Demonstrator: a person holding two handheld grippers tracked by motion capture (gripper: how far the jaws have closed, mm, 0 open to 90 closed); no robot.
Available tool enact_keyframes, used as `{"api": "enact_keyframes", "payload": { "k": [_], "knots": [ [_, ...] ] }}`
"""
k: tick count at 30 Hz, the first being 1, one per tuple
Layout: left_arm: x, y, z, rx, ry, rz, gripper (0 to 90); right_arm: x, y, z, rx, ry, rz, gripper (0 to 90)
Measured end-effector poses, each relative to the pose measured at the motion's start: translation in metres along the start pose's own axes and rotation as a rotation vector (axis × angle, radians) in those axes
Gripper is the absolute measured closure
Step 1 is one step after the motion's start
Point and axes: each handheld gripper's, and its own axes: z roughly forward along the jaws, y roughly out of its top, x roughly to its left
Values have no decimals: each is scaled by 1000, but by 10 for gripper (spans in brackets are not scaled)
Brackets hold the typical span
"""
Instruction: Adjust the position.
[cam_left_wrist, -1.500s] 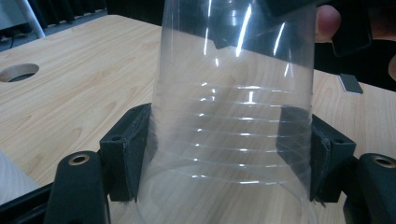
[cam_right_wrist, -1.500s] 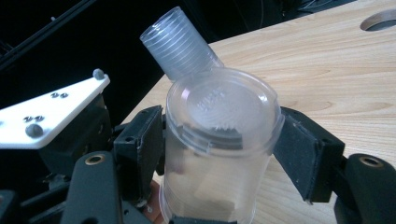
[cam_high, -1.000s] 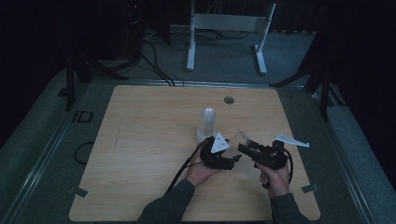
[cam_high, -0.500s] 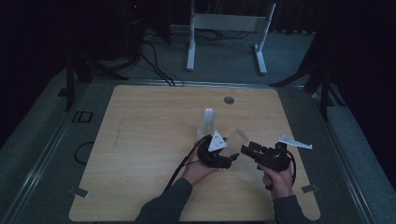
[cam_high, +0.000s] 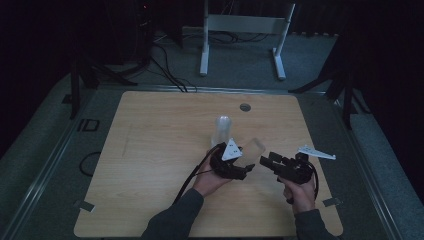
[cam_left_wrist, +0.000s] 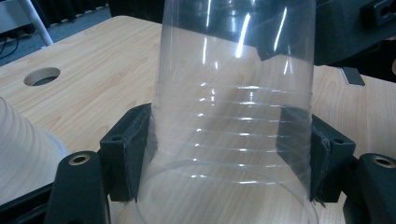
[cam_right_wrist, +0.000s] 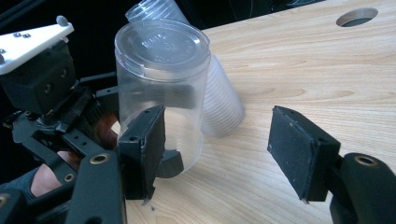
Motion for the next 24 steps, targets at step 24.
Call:
{"api": "enact_keyframes", "payload": {
  "k": [24],
  "knots": [
    [7,6,-7,33,-20,32,287,0,6,-3,29,-38,-45,361]
  ]
}}
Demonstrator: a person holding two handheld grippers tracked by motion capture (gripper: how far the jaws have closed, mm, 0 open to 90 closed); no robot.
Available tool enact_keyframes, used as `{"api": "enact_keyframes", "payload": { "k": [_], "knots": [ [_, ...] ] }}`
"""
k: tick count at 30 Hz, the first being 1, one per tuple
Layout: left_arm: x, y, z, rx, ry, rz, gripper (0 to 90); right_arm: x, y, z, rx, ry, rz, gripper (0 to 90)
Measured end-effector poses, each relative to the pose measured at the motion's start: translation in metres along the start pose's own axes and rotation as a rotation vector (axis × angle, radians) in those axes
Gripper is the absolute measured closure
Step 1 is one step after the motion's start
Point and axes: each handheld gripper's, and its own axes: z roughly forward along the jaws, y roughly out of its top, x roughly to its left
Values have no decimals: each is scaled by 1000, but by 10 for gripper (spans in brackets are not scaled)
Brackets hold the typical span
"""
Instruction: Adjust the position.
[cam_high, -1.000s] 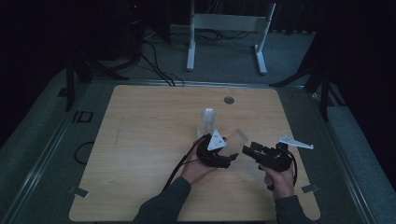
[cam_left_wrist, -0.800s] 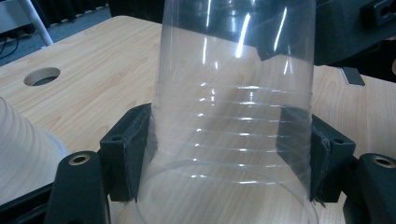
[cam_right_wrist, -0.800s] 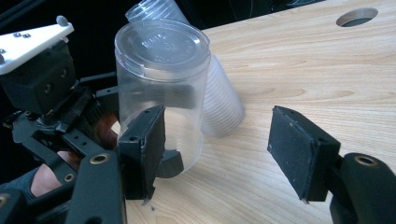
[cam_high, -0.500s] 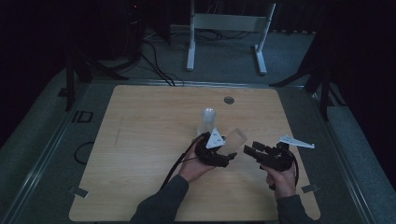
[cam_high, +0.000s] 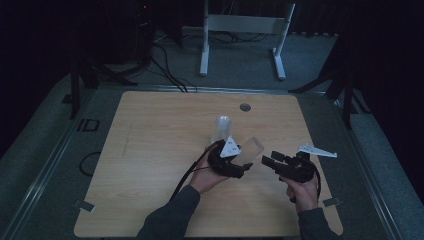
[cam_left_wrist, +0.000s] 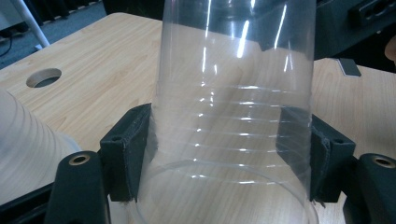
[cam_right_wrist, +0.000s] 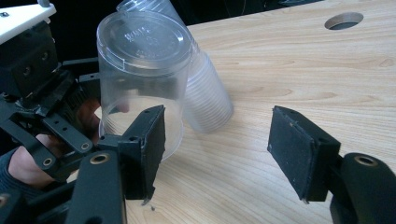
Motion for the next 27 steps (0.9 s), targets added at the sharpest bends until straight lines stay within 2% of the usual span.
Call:
{"api": "enact_keyframes", "payload": {
  "k": [12,27],
  "knots": [
    [3,-1,-4,21,-3,17,287,0,3,1,41,-7,-32,358],
    [6,-2,-11,37,3,34,287,4,9,2,76,18,-72,265]
  ]
}}
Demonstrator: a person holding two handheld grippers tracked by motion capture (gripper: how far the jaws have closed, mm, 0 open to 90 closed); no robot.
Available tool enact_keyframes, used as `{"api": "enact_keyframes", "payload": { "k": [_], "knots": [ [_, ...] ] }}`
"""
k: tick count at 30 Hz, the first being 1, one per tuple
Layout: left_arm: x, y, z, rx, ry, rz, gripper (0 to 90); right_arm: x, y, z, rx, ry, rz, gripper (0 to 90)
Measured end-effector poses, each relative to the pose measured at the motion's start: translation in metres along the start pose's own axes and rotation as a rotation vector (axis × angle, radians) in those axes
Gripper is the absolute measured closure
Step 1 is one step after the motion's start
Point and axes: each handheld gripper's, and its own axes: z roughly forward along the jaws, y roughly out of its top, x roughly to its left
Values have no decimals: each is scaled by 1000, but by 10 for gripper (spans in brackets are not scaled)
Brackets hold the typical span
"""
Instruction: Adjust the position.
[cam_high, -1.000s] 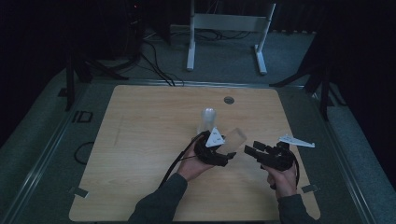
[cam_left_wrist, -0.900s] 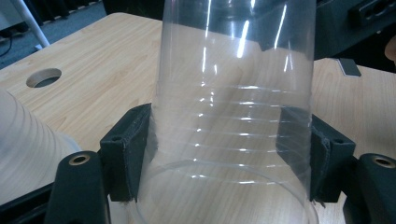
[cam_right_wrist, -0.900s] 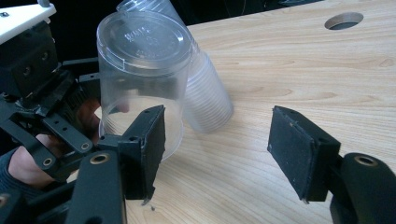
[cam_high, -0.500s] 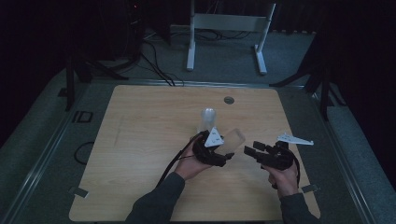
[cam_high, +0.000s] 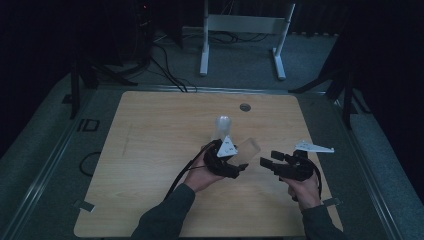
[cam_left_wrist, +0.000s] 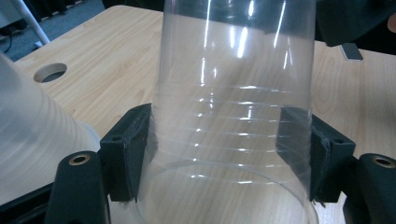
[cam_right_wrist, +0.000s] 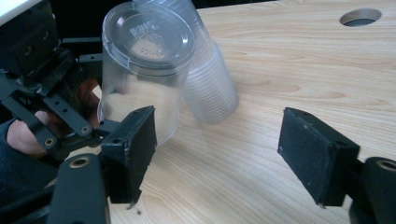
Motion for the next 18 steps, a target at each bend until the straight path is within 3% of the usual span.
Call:
{"api": "enact_keyframes", "payload": {
  "k": [6,18],
  "knots": [
    [2,-1,-2,2,2,3,288,2,3,1,27,-2,-31,250],
    [4,-2,-5,18,-3,13,288,7,15,1,122,-57,-159,296]
  ]
}}
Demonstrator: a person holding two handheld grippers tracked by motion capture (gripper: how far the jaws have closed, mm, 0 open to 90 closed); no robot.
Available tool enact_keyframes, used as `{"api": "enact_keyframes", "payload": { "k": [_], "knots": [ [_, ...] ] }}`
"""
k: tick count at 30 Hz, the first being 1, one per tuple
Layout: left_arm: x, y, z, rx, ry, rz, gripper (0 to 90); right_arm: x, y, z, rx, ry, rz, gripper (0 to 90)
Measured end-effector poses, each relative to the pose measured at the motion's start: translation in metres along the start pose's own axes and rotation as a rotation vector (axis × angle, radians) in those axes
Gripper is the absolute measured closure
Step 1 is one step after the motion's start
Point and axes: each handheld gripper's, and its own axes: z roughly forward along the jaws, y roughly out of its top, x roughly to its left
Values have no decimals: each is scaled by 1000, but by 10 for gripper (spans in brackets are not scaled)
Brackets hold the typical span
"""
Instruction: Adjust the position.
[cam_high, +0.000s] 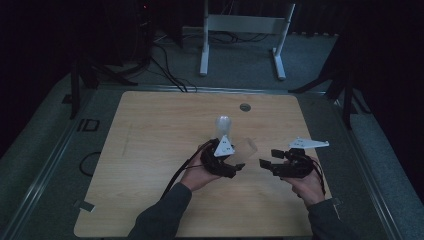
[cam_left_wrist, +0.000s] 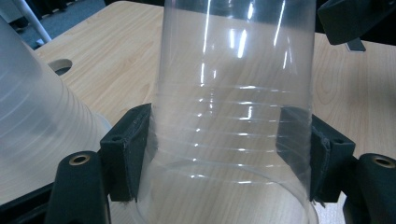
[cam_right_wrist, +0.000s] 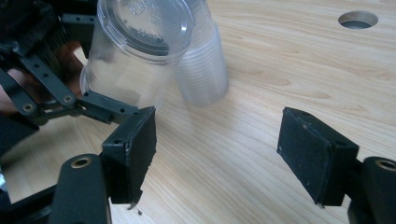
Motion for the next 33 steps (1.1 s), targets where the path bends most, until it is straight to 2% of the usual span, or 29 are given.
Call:
{"api": "enact_keyframes", "payload": {
  "k": [9,15,33],
  "knots": [
    [0,0,-1,14,-7,14,288,2,7,-1,68,-48,-90,323],
    [1,0,-3,25,-11,26,289,3,10,-3,106,-67,-133,325],
    [0,1,-2,52,-23,59,291,10,22,-4,221,-98,-277,355]
  ]
}}
